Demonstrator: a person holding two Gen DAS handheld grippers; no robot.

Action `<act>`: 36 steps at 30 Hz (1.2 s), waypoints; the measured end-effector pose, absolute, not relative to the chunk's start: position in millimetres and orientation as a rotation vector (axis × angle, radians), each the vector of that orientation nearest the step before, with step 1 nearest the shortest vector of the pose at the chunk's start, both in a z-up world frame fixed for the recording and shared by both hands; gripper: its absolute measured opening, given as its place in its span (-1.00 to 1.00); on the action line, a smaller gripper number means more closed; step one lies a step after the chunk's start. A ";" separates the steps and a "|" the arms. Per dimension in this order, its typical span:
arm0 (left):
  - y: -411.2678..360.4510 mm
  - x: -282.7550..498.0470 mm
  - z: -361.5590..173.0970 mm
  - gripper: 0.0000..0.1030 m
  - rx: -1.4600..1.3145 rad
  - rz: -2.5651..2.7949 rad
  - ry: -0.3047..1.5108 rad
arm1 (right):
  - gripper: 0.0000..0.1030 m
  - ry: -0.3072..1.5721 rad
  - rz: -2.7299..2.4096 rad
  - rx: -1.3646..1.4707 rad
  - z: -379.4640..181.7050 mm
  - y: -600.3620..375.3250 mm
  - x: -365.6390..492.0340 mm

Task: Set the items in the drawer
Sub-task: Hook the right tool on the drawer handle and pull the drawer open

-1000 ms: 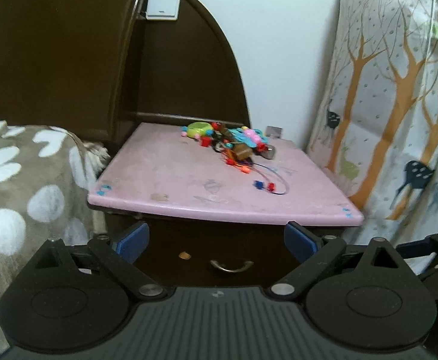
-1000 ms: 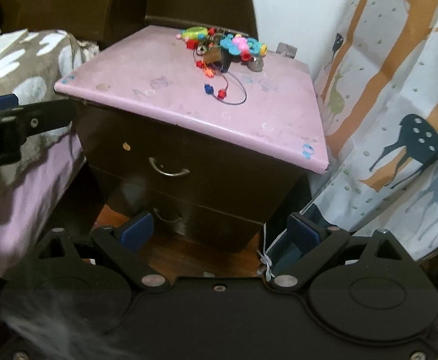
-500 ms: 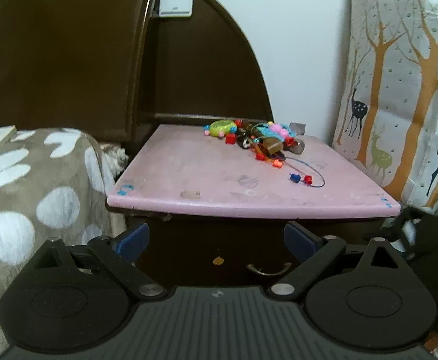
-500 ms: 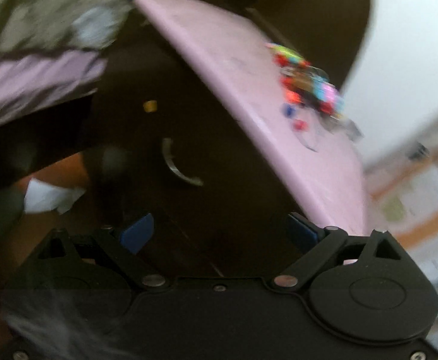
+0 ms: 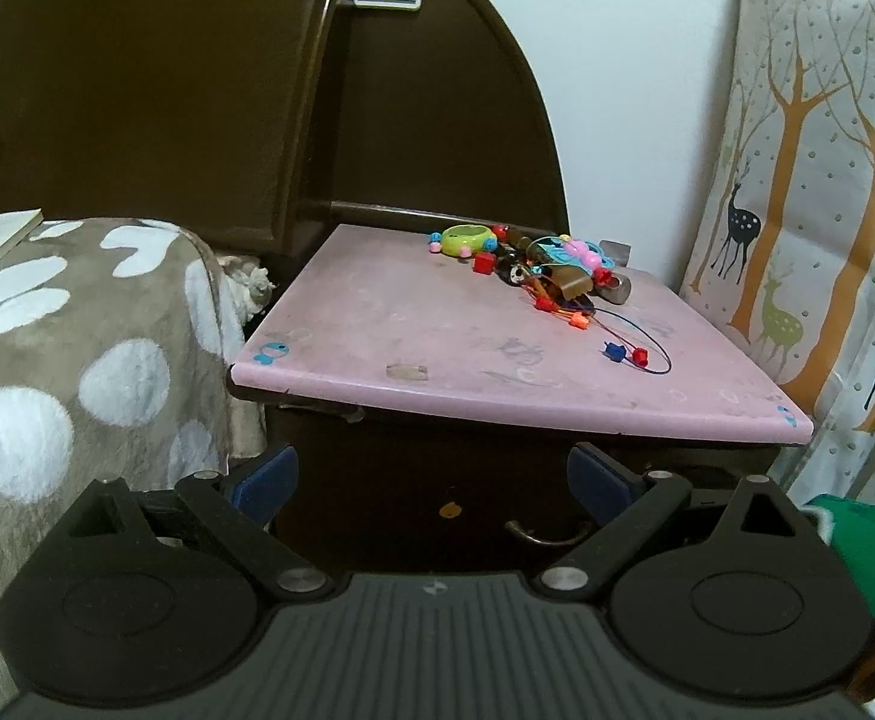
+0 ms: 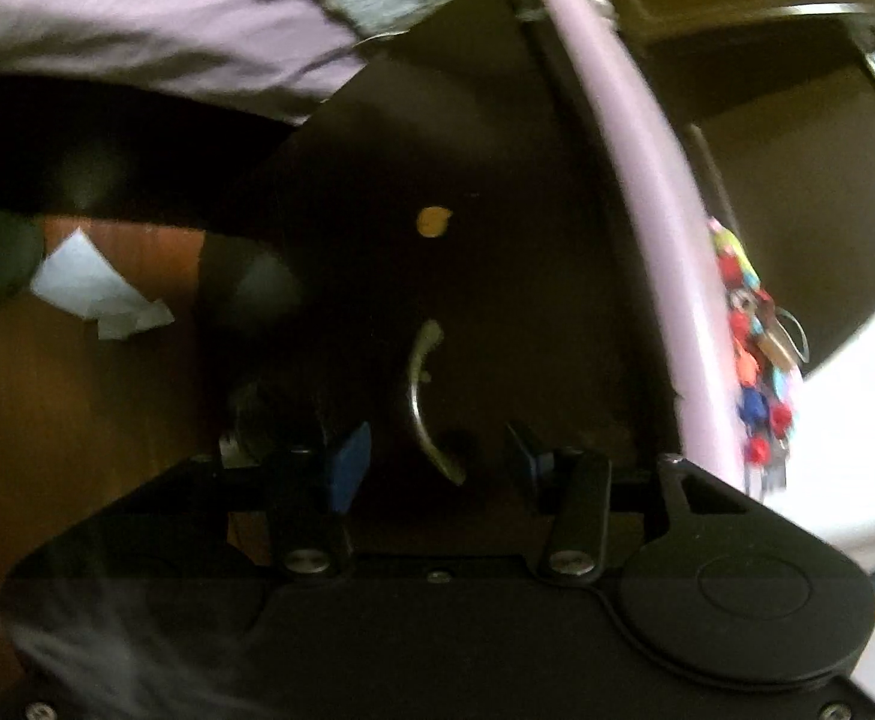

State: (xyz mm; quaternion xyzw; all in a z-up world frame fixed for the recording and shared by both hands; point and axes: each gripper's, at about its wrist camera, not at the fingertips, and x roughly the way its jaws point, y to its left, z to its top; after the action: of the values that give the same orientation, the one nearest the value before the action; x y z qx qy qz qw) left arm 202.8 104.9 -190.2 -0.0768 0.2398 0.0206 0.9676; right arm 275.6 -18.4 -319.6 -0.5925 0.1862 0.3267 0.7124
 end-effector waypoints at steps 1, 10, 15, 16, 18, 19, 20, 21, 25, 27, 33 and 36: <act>105.8 202.8 -190.5 0.89 -0.158 0.042 0.486 | -0.10 0.410 0.734 -1.334 -323.7 -16.9 276.7; 107.2 207.3 -194.1 0.89 -0.172 0.043 0.496 | -0.48 0.404 0.785 -1.414 -343.9 -10.3 286.0; 108.5 206.2 -194.8 0.89 -0.178 0.043 0.498 | -0.39 0.376 0.776 -1.521 -359.2 -9.4 280.2; 108.2 206.1 -194.7 0.89 -0.177 0.043 0.498 | -0.39 0.386 0.770 -1.510 -359.1 -8.2 279.9; 106.9 206.0 -194.4 0.89 -0.173 0.042 0.495 | -0.38 0.401 0.757 -1.480 -357.7 -5.2 279.5; 106.3 205.9 -194.3 0.89 -0.171 0.042 0.494 | -0.38 0.405 0.751 -1.478 -357.8 -3.7 279.2; 105.6 205.5 -193.7 0.89 -0.168 0.042 0.488 | -0.41 0.410 0.750 -1.468 -356.6 -3.6 279.5; 104.7 204.4 -192.2 0.89 -0.163 0.044 0.474 | -0.44 0.415 0.751 -1.451 -354.4 -4.2 280.2; 101.2 198.9 -185.7 0.89 -0.139 0.038 0.412 | -0.44 0.418 0.779 -1.440 -352.1 -6.8 274.6; 100.4 197.0 -184.8 0.89 -0.135 0.029 0.401 | -0.44 0.432 0.793 -1.419 -349.6 -7.8 270.2; 97.2 195.2 -182.8 0.89 -0.128 0.016 0.389 | -0.44 0.447 0.829 -1.392 -342.3 -15.5 248.1; 96.0 194.7 -182.6 0.89 -0.124 0.012 0.388 | -0.44 0.455 0.828 -1.375 -341.1 -16.4 240.1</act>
State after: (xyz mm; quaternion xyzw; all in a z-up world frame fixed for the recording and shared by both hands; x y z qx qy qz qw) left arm 194.7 96.0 -182.6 -0.0617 0.1929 0.0059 0.9793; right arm 240.1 -16.4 -341.1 -0.6106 0.2019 0.3676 0.6718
